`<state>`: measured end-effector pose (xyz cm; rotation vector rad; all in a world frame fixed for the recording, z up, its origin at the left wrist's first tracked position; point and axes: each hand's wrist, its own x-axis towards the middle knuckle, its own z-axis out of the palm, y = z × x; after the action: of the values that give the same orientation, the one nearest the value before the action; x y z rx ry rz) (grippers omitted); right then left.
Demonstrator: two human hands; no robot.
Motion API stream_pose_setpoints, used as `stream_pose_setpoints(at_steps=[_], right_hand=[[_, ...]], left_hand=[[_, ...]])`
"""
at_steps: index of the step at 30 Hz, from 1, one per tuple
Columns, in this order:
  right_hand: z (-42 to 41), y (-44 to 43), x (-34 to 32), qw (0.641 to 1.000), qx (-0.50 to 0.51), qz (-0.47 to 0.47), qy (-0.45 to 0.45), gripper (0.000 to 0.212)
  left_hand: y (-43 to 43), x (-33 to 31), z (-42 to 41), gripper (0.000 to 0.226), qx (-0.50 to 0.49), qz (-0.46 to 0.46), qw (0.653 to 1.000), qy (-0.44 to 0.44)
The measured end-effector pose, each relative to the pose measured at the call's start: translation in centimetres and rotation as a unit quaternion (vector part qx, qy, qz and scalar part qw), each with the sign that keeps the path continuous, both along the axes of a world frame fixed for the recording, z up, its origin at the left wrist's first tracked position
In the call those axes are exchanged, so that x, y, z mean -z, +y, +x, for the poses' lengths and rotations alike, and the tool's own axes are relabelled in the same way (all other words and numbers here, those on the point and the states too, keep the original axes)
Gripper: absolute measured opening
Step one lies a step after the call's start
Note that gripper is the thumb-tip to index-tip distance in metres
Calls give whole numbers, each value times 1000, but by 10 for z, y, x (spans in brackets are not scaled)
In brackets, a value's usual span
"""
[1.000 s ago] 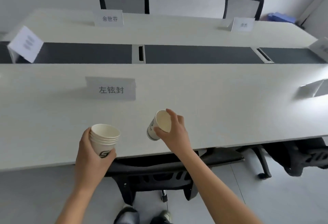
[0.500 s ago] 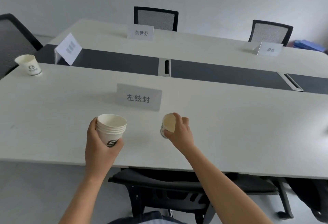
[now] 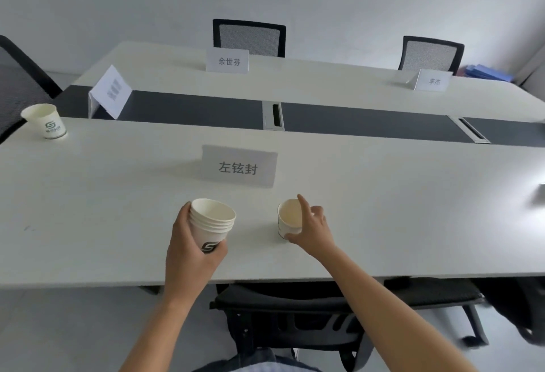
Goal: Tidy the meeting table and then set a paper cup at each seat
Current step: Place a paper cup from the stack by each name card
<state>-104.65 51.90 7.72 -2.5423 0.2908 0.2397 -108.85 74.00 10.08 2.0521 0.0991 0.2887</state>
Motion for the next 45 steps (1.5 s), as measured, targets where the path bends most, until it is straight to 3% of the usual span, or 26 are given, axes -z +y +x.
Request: stream_pose_setpoints(at_steps=[3,10,17,22,29,36,41,45], right_hand=[[-11,7,-24,998,14,20,-58,80],[-77,23,-67,958,23,168,-231,29],[-140,-26,-67,923,175,166,-298,32],[-194,-77,-68,877,294,144,-351,32],[-283,-153,-59,839,385,127,-364,27],[-361,-219,-36,825,456,91,-322,30],[-397,-251,-20,797,515,124,-290,18],[-404,-282,-16,769,558,134,-282,7]], left_hand=[[-1,-1,0,81,27,9,1000,-4],[-48,-14,-2,84,189,74,977,-58],[-134,-29,-14,88,360,158,905,-165],[-209,-38,-44,90,434,195,847,-238],[-309,-28,-112,87,529,157,785,-282],[-390,-3,-184,84,614,112,746,-233],[-431,16,-213,79,668,120,711,-186],[-473,27,-220,76,686,94,704,-157]])
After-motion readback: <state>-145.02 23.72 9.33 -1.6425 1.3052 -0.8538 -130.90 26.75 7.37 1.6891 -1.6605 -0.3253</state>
